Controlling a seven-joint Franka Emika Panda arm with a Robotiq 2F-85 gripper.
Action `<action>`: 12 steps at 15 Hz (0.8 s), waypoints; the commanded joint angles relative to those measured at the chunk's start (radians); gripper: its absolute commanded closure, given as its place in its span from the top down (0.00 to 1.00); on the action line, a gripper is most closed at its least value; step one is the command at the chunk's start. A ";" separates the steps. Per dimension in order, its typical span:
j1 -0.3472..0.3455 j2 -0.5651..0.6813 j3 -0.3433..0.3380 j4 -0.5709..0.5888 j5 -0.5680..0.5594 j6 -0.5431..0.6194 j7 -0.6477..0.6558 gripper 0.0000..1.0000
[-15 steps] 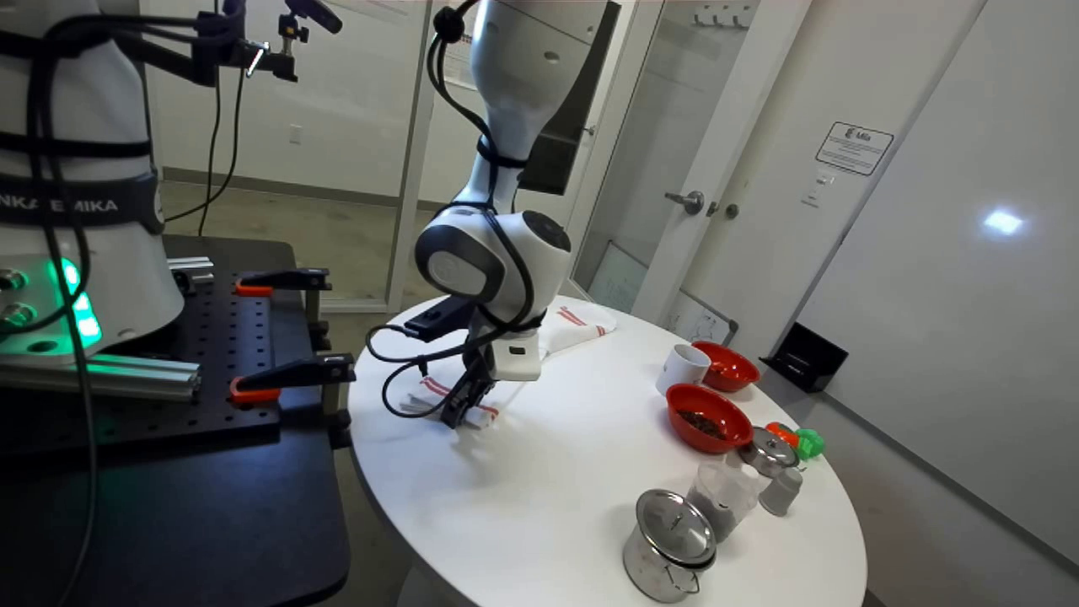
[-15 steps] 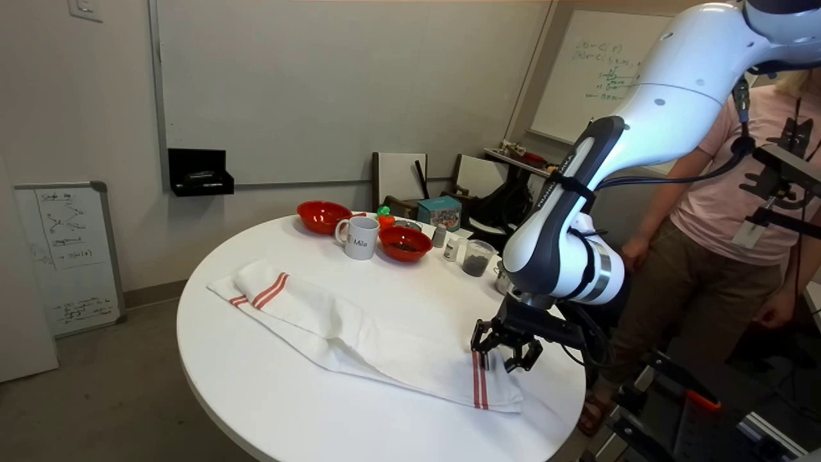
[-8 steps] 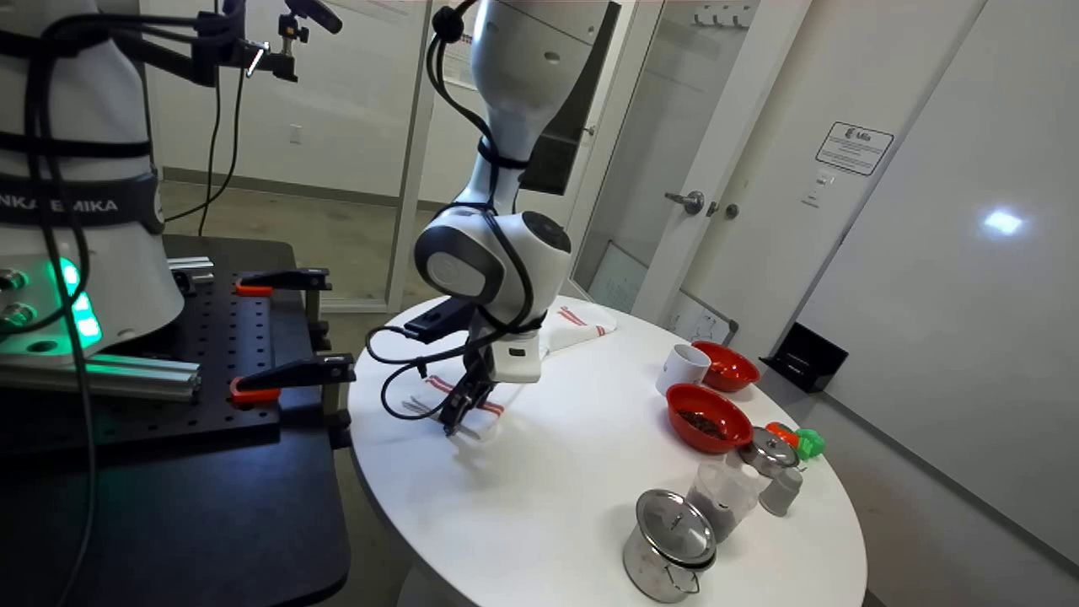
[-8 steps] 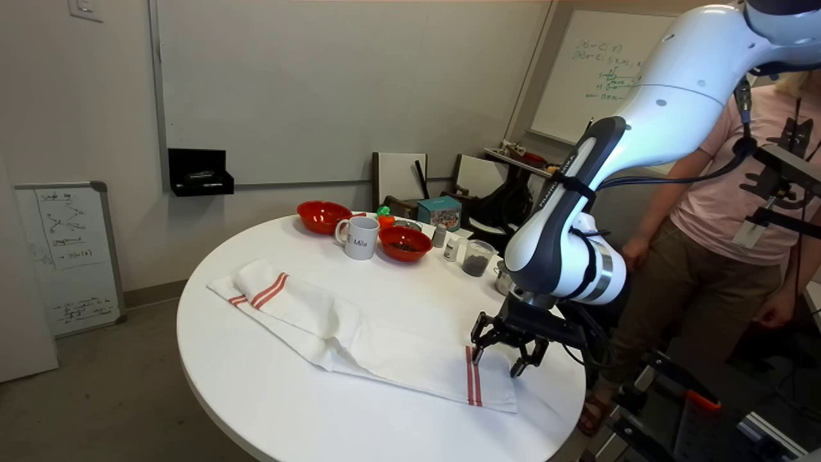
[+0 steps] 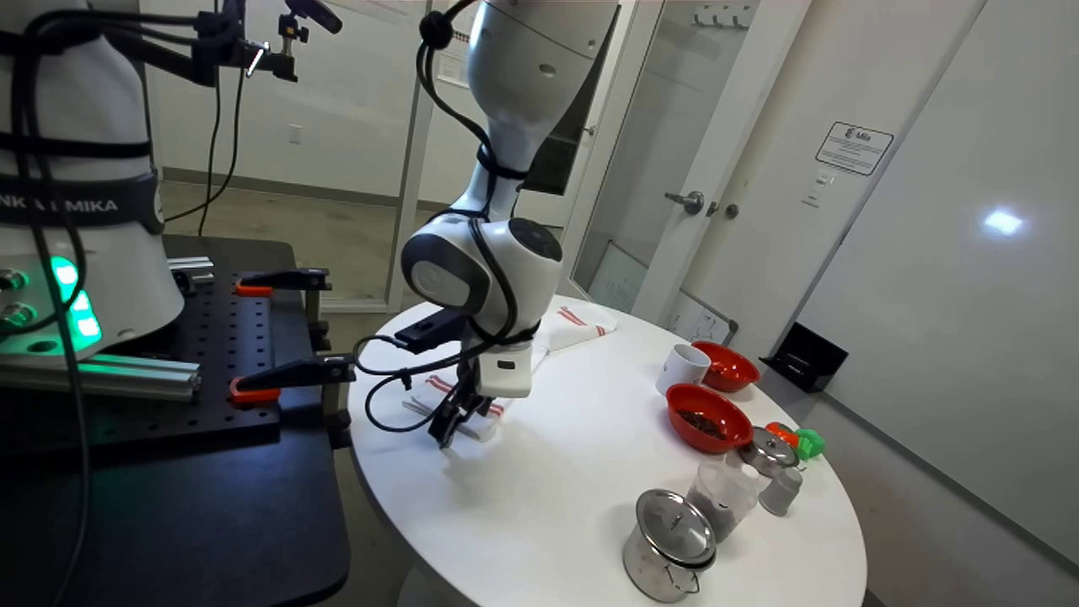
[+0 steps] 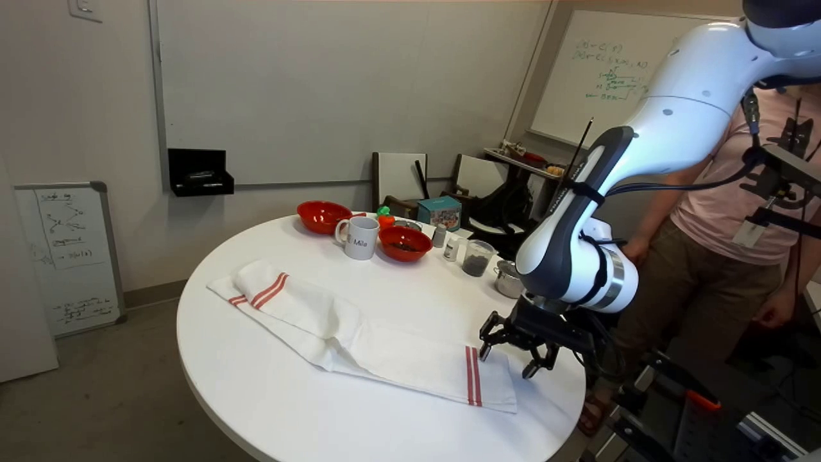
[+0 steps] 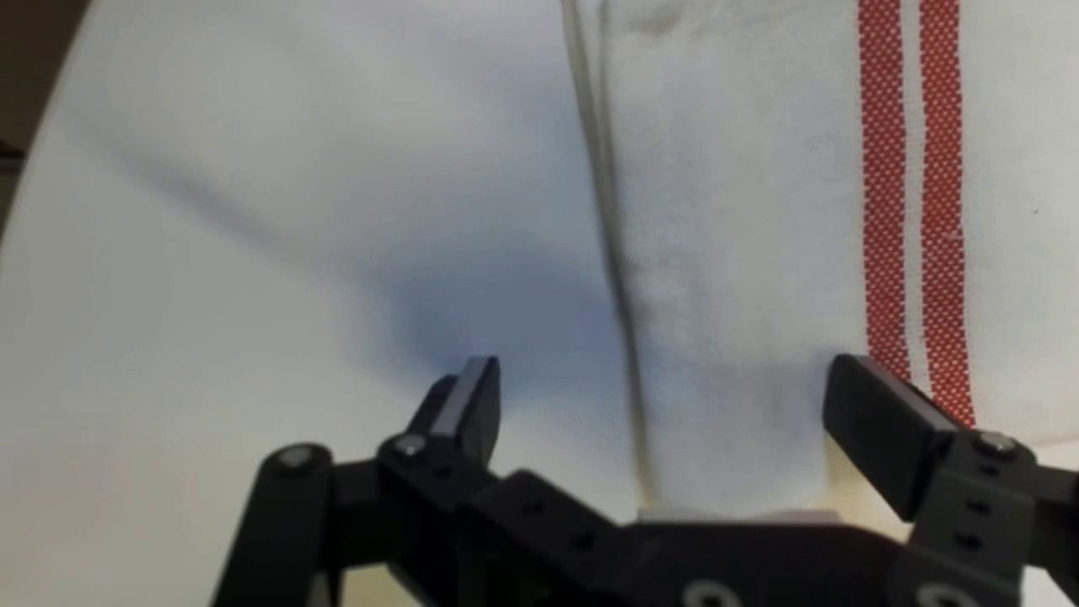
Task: Fold up the white towel on the table.
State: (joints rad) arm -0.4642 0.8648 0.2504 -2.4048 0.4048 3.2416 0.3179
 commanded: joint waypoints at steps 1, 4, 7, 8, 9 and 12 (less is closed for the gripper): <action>-0.013 0.004 0.008 -0.021 -0.002 0.032 0.024 0.92; 0.022 -0.009 -0.008 -0.010 -0.002 0.015 0.030 0.56; 0.047 -0.017 -0.019 -0.001 -0.004 0.000 0.030 0.34; 0.054 -0.017 -0.022 0.002 -0.004 -0.003 0.031 0.28; 0.063 -0.020 -0.026 0.003 -0.003 -0.006 0.034 0.19; 0.069 -0.026 -0.027 0.007 -0.002 -0.019 0.038 0.00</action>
State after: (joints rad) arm -0.4190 0.8467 0.2410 -2.4043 0.4038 3.2432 0.3326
